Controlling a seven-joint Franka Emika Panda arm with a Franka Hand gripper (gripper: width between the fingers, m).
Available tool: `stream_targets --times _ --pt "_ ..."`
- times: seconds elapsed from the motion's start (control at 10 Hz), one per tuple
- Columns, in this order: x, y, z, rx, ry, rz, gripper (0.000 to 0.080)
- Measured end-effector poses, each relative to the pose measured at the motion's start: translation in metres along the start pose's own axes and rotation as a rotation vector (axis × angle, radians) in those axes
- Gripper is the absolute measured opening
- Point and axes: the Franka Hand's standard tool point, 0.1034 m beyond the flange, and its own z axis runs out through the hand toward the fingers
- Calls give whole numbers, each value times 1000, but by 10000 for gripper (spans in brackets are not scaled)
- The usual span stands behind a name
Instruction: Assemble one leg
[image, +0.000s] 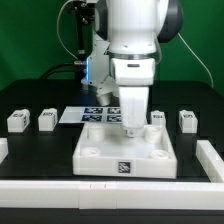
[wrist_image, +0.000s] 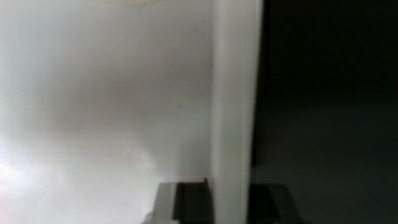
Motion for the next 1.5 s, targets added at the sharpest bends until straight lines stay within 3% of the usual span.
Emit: stream_targets --times 0.2,0.7,0.9,1.1,1.3,1.5 --pt "19 19 2 -8 0 -8 60" --pt "18 21 2 -1 -3 -7 60" --pt "25 36 1 21 -10 -15 60" --pt "26 49 1 16 -9 -19 60" --pt "27 51 1 17 -9 -19 60" --pt "38 49 1 17 -4 17 60"
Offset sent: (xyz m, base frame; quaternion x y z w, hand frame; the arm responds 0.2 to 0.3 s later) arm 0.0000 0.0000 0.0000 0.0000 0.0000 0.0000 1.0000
